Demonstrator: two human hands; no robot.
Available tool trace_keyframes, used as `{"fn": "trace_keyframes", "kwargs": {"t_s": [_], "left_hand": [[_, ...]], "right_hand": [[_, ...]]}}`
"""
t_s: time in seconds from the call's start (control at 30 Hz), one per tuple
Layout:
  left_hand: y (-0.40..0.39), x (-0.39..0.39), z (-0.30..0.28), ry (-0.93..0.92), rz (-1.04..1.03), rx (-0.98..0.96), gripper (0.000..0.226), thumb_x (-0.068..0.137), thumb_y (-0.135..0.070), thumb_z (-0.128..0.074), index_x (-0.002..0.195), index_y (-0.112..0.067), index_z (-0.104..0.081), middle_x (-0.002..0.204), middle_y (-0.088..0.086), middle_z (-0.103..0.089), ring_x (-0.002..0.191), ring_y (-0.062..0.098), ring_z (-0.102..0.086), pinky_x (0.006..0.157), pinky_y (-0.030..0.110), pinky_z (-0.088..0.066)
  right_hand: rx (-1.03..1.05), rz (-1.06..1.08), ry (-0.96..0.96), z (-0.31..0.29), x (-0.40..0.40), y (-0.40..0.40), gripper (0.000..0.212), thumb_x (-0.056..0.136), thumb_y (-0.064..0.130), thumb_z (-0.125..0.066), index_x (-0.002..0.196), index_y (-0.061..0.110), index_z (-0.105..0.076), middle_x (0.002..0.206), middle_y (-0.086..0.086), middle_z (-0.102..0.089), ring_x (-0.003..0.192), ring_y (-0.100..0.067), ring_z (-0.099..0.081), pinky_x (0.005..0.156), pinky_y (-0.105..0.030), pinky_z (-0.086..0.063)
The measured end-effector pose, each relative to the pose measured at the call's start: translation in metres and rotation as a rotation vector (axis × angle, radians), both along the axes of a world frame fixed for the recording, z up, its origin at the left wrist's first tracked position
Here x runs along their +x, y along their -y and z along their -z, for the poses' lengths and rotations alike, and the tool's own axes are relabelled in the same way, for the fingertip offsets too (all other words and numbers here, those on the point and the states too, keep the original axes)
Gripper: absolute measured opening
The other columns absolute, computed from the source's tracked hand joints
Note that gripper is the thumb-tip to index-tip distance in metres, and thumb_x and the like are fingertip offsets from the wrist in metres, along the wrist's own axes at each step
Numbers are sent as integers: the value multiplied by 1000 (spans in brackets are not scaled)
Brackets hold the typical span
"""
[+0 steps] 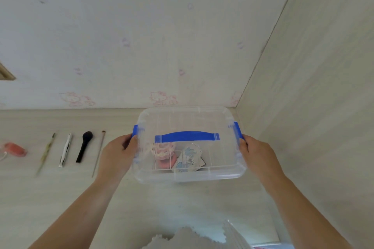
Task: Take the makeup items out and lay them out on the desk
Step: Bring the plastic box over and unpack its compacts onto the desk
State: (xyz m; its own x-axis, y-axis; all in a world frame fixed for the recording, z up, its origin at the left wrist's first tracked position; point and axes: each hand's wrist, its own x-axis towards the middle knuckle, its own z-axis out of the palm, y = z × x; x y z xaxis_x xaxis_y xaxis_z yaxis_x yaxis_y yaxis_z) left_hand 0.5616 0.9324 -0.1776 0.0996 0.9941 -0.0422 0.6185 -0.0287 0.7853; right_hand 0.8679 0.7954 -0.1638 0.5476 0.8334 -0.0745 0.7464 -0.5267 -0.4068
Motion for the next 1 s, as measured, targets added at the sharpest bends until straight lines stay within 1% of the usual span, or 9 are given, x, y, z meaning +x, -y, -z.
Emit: {"fn": "trace_keyframes", "kwargs": {"t_s": [0.1, 0.2, 0.3, 0.43, 0.53, 0.63, 0.7, 0.83, 1.0], "left_hand": [[2, -1, 8, 23, -39, -50, 34, 86, -26, -40, 57, -11, -33, 51, 4, -33, 52, 21, -30, 52, 30, -20], [0, -1, 15, 194, -90, -226, 36, 95, -23, -40, 76, 2, -58, 71, 18, -58, 65, 27, -51, 57, 29, -39], [1, 1, 9, 363, -110, -366, 30, 97, -24, -42, 97, -9, -67, 96, 15, -69, 80, 25, -63, 60, 29, -50], [8, 0, 3, 422, -43, -359, 23, 97, -32, -43, 97, -27, -66, 95, 3, -66, 83, 21, -63, 66, 29, -51], [17, -7, 5, 329, -34, -200, 39, 95, -39, -47, 131, -24, -51, 133, -3, -54, 120, 18, -53, 99, 31, -41], [32, -20, 4, 204, 197, -25, 57, 85, -48, -52, 139, -45, -31, 141, -35, -29, 134, 0, -31, 106, 26, -25], [42, -30, 9, 118, 362, 25, 77, 74, -57, -56, 141, -48, -19, 145, -38, -18, 139, -7, -16, 111, 25, -18], [52, -34, 13, 37, 455, 95, 90, 65, -60, -66, 138, -54, -13, 151, -35, -7, 142, -6, -6, 112, 27, -15], [53, -31, 4, 26, 417, 111, 89, 60, -57, -71, 134, -57, -20, 150, -34, -11, 139, -11, -12, 110, 25, -19]], "right_hand": [[37, 113, -234, 15, 6, 5, 30, 98, 15, -35, 75, 6, -53, 60, -2, -48, 64, -26, -47, 52, -24, -33], [117, 175, -460, 24, 8, 5, 29, 98, 12, -36, 88, 5, -62, 69, -8, -59, 59, -20, -53, 44, -15, -39], [225, 240, -685, 24, 6, 4, 29, 97, 8, -38, 104, 12, -66, 79, 0, -67, 56, -4, -63, 43, -8, -42], [303, 246, -825, 24, 7, 6, 35, 96, 10, -42, 121, 26, -60, 95, 12, -70, 73, -2, -68, 54, -14, -49], [373, 244, -786, 24, 9, 13, 37, 96, 24, -47, 133, 29, -49, 127, 5, -59, 102, -5, -61, 78, -20, -49], [406, 39, -662, 14, 1, 27, 37, 88, 43, -51, 123, 54, -42, 135, 26, -45, 117, 19, -42, 86, 2, -34], [329, -134, -531, 11, -5, 35, 57, 76, 53, -54, 126, 58, -29, 141, 33, -29, 125, 23, -27, 94, 5, -22], [237, -267, -451, 14, -14, 42, 90, 67, 40, -76, 131, 55, -15, 151, 29, -7, 135, 17, -8, 98, 5, -11], [225, -299, -435, 12, -14, 42, 97, 65, 25, -84, 130, 56, -19, 151, 30, -2, 133, 21, -6, 95, 7, -12]]}}
